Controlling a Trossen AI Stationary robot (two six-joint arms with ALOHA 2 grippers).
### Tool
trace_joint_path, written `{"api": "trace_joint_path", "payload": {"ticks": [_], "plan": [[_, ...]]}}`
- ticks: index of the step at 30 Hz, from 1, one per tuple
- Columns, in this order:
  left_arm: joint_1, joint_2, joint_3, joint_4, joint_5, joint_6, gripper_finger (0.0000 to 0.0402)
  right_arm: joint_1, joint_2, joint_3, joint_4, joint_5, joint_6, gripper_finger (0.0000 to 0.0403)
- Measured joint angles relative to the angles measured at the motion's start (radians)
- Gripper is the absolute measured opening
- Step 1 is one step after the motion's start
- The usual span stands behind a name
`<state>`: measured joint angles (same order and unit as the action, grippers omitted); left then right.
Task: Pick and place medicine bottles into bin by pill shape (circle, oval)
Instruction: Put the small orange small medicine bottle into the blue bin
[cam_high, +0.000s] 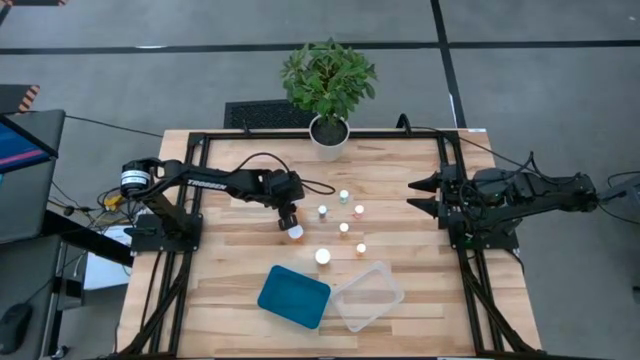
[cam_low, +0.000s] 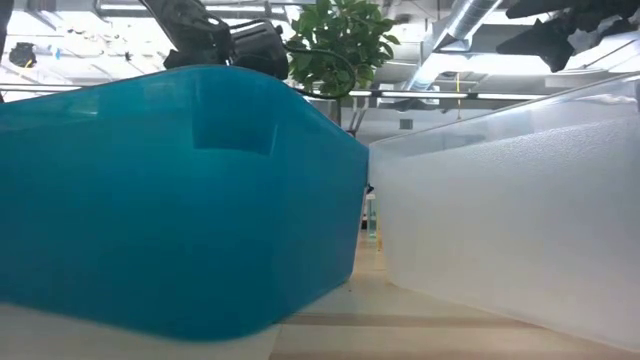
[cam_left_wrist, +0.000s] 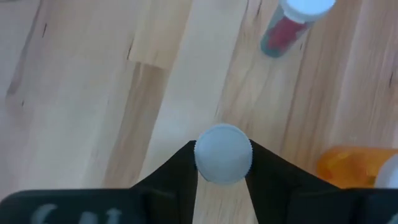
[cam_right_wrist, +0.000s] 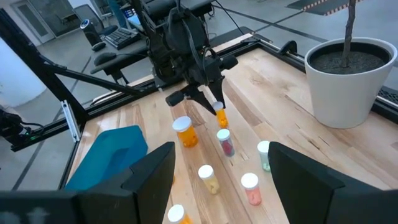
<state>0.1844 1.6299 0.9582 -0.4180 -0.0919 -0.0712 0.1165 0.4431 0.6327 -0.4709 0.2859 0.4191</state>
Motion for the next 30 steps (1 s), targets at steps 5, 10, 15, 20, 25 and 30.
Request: {"api": "trace_joint_path", "payload": {"ticks": [5,10,15,20,25,30], "plan": [[-0.014,-0.008,0.058,-0.071,0.000,-0.043,0.0106,0.000,0.000,0.000,0.000,0.000,0.000,0.0271],[-0.041,-0.058,0.161,-0.190,-0.002,-0.097,0.0105,0.000,0.000,0.000,0.000,0.000,0.000,0.0271],[-0.112,-0.123,0.279,-0.335,-0.010,-0.179,0.0113,0.000,0.000,0.000,0.000,0.000,0.000,0.0271],[-0.242,-0.173,0.373,-0.425,-0.010,-0.290,0.0115,0.000,0.000,0.000,0.000,0.000,0.000,0.0271],[-0.423,-0.181,0.437,-0.473,-0.032,-0.426,0.0115,0.000,0.000,0.000,-0.001,0.000,0.000,0.0271],[-0.618,-0.171,0.443,-0.472,-0.158,-0.582,0.0116,0.000,0.000,0.000,-0.001,0.000,0.000,0.0271]]}}
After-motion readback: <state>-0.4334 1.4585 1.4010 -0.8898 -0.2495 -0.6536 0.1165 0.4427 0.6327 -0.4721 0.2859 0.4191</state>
